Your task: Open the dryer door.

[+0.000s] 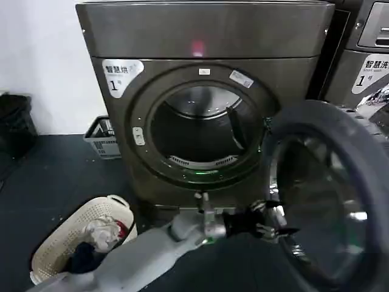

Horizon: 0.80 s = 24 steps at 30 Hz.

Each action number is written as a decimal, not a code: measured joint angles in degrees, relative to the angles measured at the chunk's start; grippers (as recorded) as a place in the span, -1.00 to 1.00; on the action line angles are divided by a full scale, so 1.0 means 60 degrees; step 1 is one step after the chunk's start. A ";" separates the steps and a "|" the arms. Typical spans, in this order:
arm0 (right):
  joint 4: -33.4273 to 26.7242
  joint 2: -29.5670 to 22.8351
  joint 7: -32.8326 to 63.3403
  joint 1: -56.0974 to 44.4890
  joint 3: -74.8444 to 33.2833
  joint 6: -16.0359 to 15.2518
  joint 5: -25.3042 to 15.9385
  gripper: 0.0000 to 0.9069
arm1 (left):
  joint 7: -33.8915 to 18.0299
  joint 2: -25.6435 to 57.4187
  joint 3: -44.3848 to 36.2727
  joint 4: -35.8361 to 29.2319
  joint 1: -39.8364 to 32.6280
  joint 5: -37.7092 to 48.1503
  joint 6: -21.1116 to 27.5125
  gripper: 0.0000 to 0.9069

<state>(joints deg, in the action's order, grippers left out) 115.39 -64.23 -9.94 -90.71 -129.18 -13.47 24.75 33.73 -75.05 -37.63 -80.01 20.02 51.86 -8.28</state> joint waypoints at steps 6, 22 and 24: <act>-0.0026 -0.0018 -0.0005 -0.0047 -0.0121 0.0016 0.0000 1.00 | -0.0013 -0.0871 -0.0117 0.0705 -0.0442 -0.0094 -0.0102 1.00; 0.0044 -0.0156 -0.0032 0.0025 0.0072 0.0138 0.0006 1.00 | -0.0408 -0.2563 0.0616 0.2440 -0.0756 -0.0933 -0.0534 1.00; 0.0075 -0.0171 -0.0032 0.0041 0.0117 0.0161 0.0003 1.00 | -0.0499 -0.2586 0.0671 0.2518 -0.0788 -0.1025 -0.0613 1.00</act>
<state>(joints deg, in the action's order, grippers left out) 115.84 -65.26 -10.13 -90.47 -128.48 -12.50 24.76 30.74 -90.56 -33.61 -64.90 15.29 45.71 -11.96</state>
